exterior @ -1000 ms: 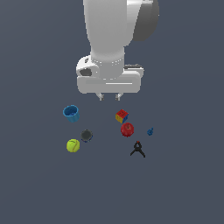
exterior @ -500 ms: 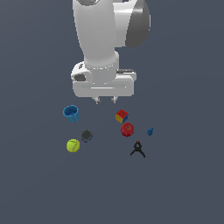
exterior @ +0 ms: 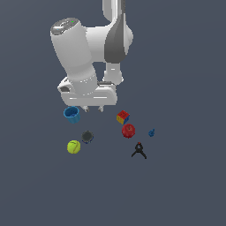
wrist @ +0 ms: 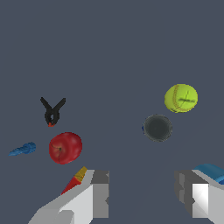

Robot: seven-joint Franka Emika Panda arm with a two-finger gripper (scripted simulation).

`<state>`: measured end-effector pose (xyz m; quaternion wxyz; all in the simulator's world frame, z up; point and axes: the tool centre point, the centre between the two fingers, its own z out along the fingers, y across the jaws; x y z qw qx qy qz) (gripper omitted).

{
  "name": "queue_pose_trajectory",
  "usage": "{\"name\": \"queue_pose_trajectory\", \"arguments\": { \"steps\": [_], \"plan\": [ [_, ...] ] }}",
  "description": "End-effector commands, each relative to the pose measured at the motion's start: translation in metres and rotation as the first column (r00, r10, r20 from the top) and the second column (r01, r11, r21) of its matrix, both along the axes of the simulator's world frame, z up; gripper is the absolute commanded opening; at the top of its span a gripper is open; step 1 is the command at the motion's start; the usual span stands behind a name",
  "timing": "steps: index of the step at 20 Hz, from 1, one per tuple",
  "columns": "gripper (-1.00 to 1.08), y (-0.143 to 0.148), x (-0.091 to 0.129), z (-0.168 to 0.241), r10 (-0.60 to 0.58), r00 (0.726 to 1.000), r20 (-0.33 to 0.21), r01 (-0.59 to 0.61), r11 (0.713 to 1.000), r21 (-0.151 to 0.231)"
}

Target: Pick up a designated object from a clutter of objects.

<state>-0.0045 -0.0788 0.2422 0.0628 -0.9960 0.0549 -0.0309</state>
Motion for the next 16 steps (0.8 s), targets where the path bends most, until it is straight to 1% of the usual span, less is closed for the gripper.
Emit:
{"name": "queue_pose_trajectory", "arguments": {
  "steps": [1, 5, 8, 12, 16],
  "plan": [
    [0.28, -0.021, -0.005, -0.017, -0.037, 0.999, 0.022, 0.037, 0.999, 0.015],
    [0.28, -0.057, -0.017, -0.043, -0.102, 0.993, 0.057, 0.101, 0.994, 0.029],
    [0.28, -0.085, -0.030, -0.061, -0.155, 0.985, 0.082, 0.153, 0.988, 0.031],
    [0.28, -0.122, -0.053, -0.086, -0.228, 0.967, 0.110, 0.227, 0.974, 0.022],
    [0.28, -0.155, -0.081, -0.107, -0.295, 0.947, 0.131, 0.297, 0.955, 0.001]
  ]
}}
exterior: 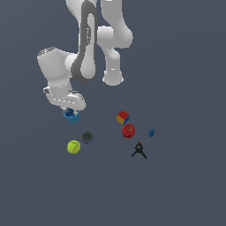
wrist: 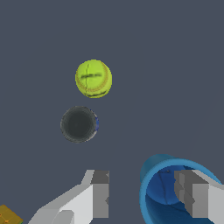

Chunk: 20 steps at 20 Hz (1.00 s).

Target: Pick up a designated object from a clutter of objects.

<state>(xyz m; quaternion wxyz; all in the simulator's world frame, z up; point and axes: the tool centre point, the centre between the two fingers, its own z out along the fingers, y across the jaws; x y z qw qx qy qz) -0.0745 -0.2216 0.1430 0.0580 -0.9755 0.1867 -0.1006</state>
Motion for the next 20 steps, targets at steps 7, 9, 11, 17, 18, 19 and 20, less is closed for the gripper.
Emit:
{"name": "queue_pose_trajectory", "arguments": {
  "steps": [7, 9, 11, 17, 18, 19, 20],
  "plan": [
    [0.28, -0.051, -0.052, -0.032, -0.118, 0.993, 0.012, 0.119, 0.991, -0.055],
    [0.28, -0.057, -0.061, -0.036, -0.135, 0.991, 0.011, 0.135, 0.989, -0.065],
    [0.28, -0.062, -0.067, -0.039, -0.147, 0.989, 0.011, 0.148, 0.986, -0.072],
    [0.28, -0.066, -0.073, -0.041, -0.158, 0.987, 0.010, 0.158, 0.984, -0.078],
    [0.28, -0.066, -0.073, -0.042, -0.158, 0.987, 0.010, 0.158, 0.984, -0.078],
    [0.28, -0.066, -0.073, -0.042, -0.158, 0.987, 0.010, 0.158, 0.984, -0.078],
    [0.28, -0.066, -0.073, -0.043, -0.158, 0.987, 0.010, 0.158, 0.984, -0.078]
  ]
}}
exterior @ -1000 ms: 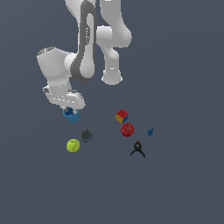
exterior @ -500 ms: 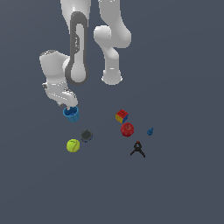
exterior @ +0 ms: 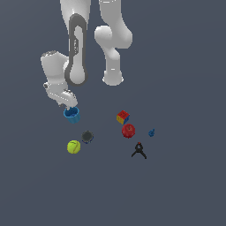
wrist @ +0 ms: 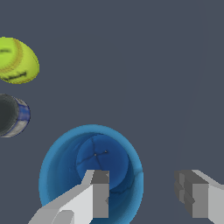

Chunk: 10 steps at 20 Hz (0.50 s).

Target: Pick up a designated object from a clutter of objects.

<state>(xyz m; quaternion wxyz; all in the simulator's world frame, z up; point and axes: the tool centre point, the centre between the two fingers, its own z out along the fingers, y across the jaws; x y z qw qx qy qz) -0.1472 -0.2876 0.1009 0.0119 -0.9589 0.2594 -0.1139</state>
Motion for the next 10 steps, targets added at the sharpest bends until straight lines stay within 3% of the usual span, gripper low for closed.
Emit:
{"name": "queue_pose_trajectory", "arguments": {
  "steps": [1, 10],
  "plan": [
    [0.28, 0.000, 0.000, -0.002, 0.000, 1.000, 0.000, 0.000, 1.000, 0.000],
    [0.28, -0.001, 0.004, -0.025, -0.002, 1.000, 0.000, 0.002, 1.000, -0.001]
  ]
}}
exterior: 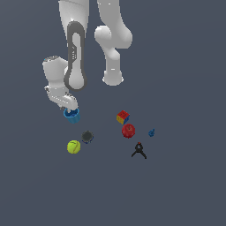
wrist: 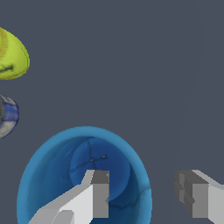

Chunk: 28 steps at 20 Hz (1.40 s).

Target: Pick up a designated object from a clutter of objects.

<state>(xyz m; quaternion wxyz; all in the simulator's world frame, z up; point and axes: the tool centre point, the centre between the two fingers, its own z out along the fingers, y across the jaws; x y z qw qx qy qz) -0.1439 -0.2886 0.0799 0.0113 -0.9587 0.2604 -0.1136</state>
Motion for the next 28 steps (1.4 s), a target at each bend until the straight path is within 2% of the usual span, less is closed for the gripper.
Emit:
{"name": "queue_pose_trajectory", "arguments": {
  "steps": [1, 4, 5, 19, 28],
  "plan": [
    [0.28, 0.000, 0.001, -0.005, 0.000, 1.000, 0.000, 0.000, 1.000, 0.000],
    [0.28, 0.000, 0.001, -0.007, 0.000, 1.000, 0.000, 0.000, 1.000, 0.000],
    [-1.00, 0.000, 0.001, -0.007, 0.000, 1.000, 0.000, 0.000, 1.000, 0.000],
    [-1.00, 0.001, 0.003, -0.005, 0.000, 1.000, 0.001, 0.000, 1.000, -0.001],
    [-1.00, 0.018, 0.013, 0.009, 0.000, 1.000, 0.001, 0.000, 1.000, 0.000]
  ]
}}
